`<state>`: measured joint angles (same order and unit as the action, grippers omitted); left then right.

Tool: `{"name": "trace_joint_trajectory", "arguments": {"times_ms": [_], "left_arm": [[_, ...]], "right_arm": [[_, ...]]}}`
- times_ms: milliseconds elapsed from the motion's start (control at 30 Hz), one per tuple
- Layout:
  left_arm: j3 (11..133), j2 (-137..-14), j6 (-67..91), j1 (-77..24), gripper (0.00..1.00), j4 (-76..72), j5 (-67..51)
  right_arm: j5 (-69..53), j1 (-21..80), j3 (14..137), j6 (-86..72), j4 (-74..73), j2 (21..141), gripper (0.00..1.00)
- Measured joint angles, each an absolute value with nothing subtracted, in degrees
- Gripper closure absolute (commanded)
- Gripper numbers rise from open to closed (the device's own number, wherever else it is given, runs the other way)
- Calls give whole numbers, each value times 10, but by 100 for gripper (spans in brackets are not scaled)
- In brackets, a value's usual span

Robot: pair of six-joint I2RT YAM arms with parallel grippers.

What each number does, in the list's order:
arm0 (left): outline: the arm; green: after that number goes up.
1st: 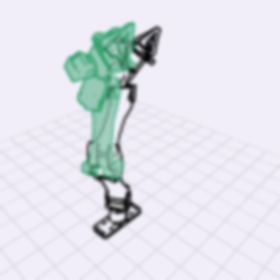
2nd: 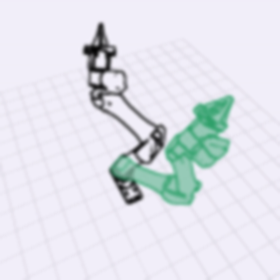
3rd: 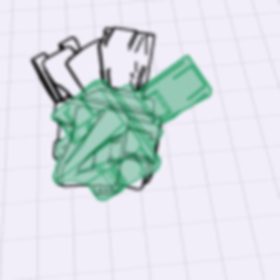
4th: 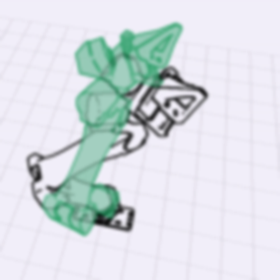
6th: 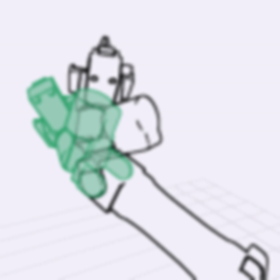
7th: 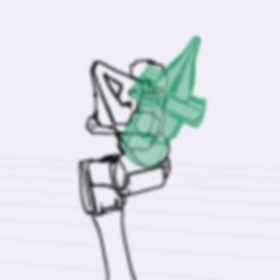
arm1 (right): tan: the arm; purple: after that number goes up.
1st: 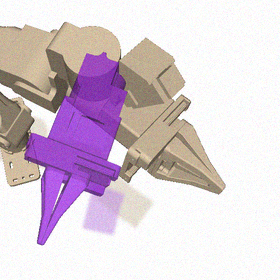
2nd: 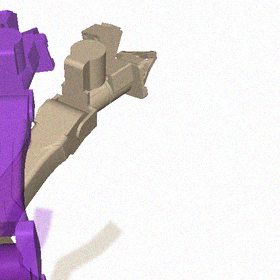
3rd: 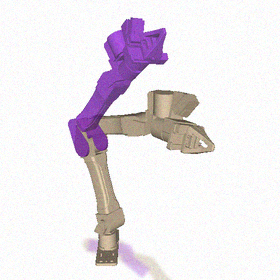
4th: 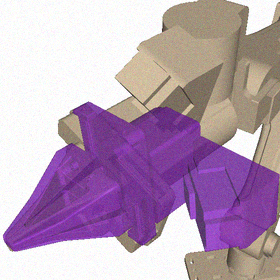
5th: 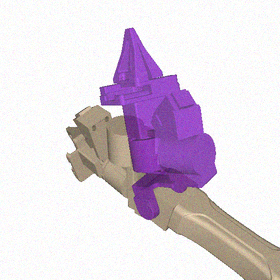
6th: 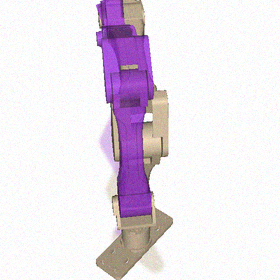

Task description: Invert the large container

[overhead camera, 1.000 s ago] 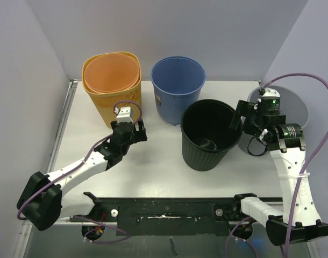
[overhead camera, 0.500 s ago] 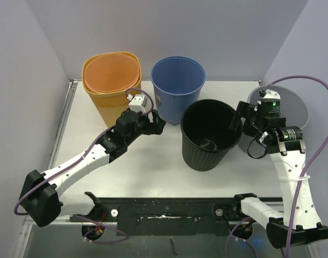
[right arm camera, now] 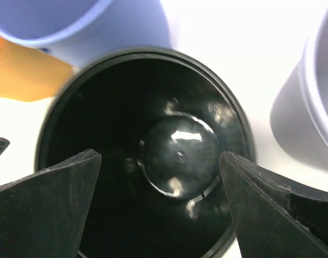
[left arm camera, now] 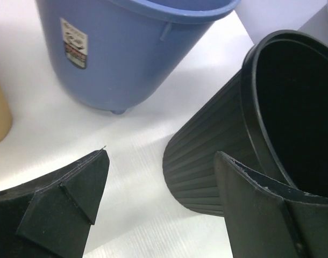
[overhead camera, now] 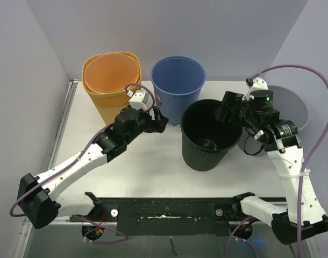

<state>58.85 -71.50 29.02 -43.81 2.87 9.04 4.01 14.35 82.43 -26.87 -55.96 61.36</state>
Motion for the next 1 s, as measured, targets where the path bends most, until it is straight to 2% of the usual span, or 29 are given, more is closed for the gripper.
{"name": "trace_joint_trajectory", "arguments": {"times_ms": [267, 467, 533, 600, 700, 800, 900, 1000], "left_arm": [[575, -614, 289, -436, 21, 102, 179], [599, -587, 310, -435, 21, 195, 256], [581, -557, 326, -434, 21, 207, 284], [556, -520, 338, -434, 21, 208, 302], [532, -488, 350, -434, 21, 209, 317], [532, -498, 357, -434, 21, 209, 322], [532, -525, 360, -434, 21, 215, 323], [530, -534, 361, -434, 21, 219, 323]], "right_arm": [[25, 283, 860, -231, -479, 624, 3], [7, 425, 860, -204, -495, 652, 2], [8, 459, 860, -198, -513, 663, 0], [10, 474, 860, -193, -532, 673, 3], [18, 477, 860, -185, -564, 695, 12], [31, 482, 859, -183, -587, 721, 29], [45, 488, 848, -184, -598, 739, 52], [51, 489, 842, -184, -601, 746, 70]]}}
